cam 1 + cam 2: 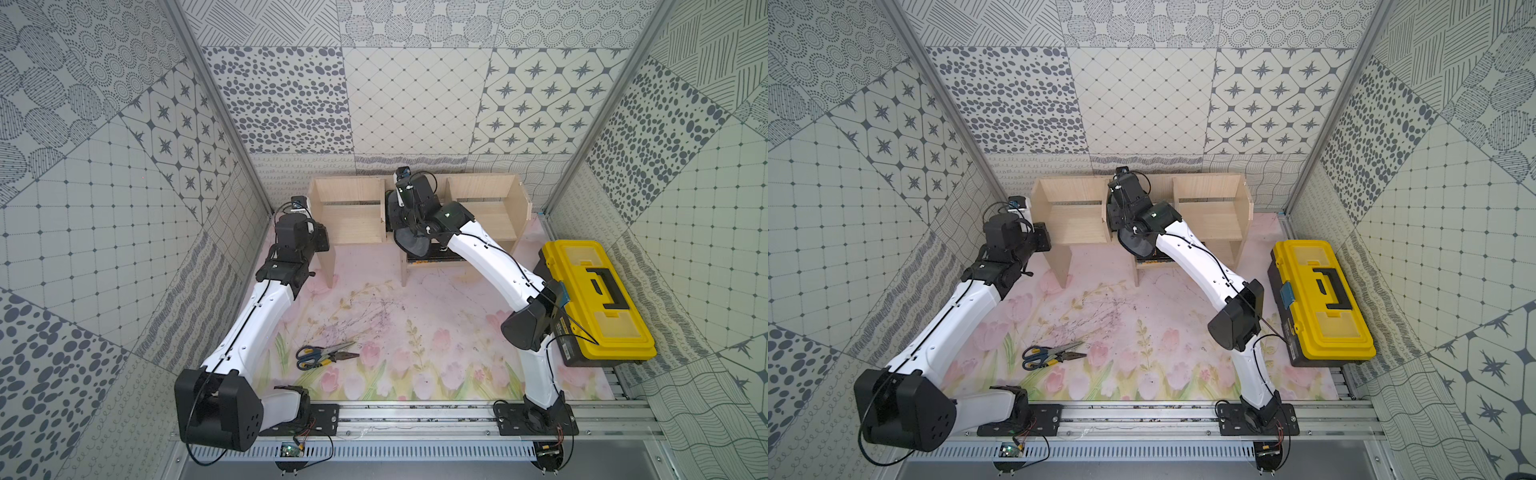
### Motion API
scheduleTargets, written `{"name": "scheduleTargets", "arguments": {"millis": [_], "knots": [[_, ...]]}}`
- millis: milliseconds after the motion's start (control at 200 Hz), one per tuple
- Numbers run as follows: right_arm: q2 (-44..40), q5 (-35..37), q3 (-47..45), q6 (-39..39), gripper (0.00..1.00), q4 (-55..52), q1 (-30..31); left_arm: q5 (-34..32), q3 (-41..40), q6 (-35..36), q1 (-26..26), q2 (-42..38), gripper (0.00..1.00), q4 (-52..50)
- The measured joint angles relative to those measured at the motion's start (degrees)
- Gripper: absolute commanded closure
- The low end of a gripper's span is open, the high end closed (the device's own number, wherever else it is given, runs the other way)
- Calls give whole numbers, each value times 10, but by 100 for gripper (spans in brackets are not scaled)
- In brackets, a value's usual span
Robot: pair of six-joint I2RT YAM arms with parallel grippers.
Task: Wipe the bookshelf clean with a cloth
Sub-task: Wipe the dust from the shelf.
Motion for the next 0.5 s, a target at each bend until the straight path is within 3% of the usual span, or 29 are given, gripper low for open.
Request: {"name": "scheduleTargets", "arguments": {"millis": [100,215,375,500], "knots": [[-56,4,-100,-1,100,41,-2,1,0,1,0,0,100,1],[-111,25,-154,-5,100,35,-11,1,0,1,0,1,100,1],[-118,39,-139,-3,100,27,-50,4,0,3,0,2,100,3],[-80,39,-71,-8,100,19,-52,8,0,3,3,5,100,9]]}}
